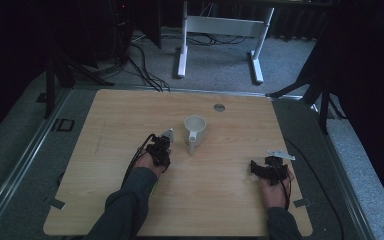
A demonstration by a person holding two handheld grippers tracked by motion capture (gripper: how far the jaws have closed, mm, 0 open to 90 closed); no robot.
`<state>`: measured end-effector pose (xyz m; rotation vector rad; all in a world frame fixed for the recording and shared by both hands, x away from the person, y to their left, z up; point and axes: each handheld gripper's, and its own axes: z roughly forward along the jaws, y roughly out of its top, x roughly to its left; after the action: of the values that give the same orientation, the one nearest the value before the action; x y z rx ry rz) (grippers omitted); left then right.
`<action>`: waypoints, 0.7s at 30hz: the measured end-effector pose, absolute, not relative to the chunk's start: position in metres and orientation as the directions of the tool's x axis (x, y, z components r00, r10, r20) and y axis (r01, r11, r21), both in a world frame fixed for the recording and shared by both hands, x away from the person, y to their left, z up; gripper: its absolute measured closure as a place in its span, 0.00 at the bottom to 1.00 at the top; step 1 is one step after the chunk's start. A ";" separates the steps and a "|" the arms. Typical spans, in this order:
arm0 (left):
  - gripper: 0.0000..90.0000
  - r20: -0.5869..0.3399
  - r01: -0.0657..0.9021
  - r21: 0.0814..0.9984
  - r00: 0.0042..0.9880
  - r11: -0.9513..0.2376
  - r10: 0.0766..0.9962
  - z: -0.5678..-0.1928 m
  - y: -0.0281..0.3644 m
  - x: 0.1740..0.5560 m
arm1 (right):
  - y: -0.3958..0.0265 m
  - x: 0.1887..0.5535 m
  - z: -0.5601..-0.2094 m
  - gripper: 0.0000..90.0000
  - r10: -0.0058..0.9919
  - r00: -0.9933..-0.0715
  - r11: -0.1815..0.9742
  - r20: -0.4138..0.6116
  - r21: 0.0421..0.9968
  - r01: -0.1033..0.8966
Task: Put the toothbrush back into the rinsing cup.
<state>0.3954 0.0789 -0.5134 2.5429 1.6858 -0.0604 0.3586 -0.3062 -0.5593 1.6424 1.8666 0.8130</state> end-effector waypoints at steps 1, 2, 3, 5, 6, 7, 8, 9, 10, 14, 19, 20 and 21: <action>0.79 -0.082 0.921 0.052 0.390 -0.387 0.917 -0.514 0.079 0.395 | -0.306 0.359 -0.559 0.20 0.992 -0.130 0.085 0.006 0.729 0.680; 0.80 -0.080 0.921 0.050 0.389 -0.386 0.918 -0.514 0.079 0.395 | -0.306 0.359 -0.559 0.20 0.992 -0.130 0.085 0.006 0.729 0.680; 0.80 -0.080 0.921 0.050 0.389 -0.386 0.918 -0.514 0.079 0.395 | -0.306 0.359 -0.559 0.20 0.992 -0.130 0.085 0.006 0.729 0.680; 0.82 -0.078 0.921 0.048 0.390 -0.387 0.917 -0.515 0.079 0.395 | -0.306 0.359 -0.559 0.20 0.992 -0.129 0.084 0.006 0.729 0.679; 0.83 -0.078 0.920 0.045 0.392 -0.389 0.917 -0.516 0.079 0.395 | -0.306 0.359 -0.559 0.20 0.992 -0.129 0.084 0.006 0.729 0.679; 0.85 -0.080 0.919 0.045 0.393 -0.391 0.916 -0.517 0.078 0.395 | -0.306 0.359 -0.559 0.20 0.992 -0.129 0.084 0.006 0.729 0.679; 0.86 -0.078 0.919 0.047 0.394 -0.392 0.916 -0.517 0.078 0.395 | -0.306 0.359 -0.559 0.20 0.992 -0.129 0.084 0.006 0.729 0.679; 0.87 -0.077 0.918 0.046 0.397 -0.395 0.915 -0.517 0.078 0.395 | -0.306 0.359 -0.559 0.20 0.992 -0.129 0.084 0.006 0.729 0.679; 0.89 -0.075 0.915 0.047 0.404 -0.401 0.912 -0.517 0.077 0.395 | -0.306 0.359 -0.559 0.20 0.992 -0.129 0.083 0.007 0.729 0.679; 0.91 -0.052 0.908 0.046 0.418 -0.416 0.907 -0.516 0.077 0.394 | -0.306 0.359 -0.559 0.20 0.992 -0.128 0.082 0.008 0.729 0.679; 0.91 -0.051 0.901 0.054 0.432 -0.430 0.900 -0.514 0.081 0.393 | -0.306 0.359 -0.559 0.20 0.992 -0.127 0.081 0.008 0.729 0.679; 0.91 -0.055 0.900 0.054 0.435 -0.433 0.899 -0.513 0.082 0.393 | -0.306 0.359 -0.559 0.20 0.992 -0.127 0.081 0.008 0.730 0.679; 0.91 -0.059 0.898 0.057 0.439 -0.436 0.897 -0.513 0.083 0.393 | -0.306 0.359 -0.559 0.20 0.992 -0.127 0.081 0.008 0.729 0.679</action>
<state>0.3927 0.0832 -0.5127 2.5958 1.6229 -0.0306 0.3585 -0.3064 -0.5593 1.6456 1.8633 0.8148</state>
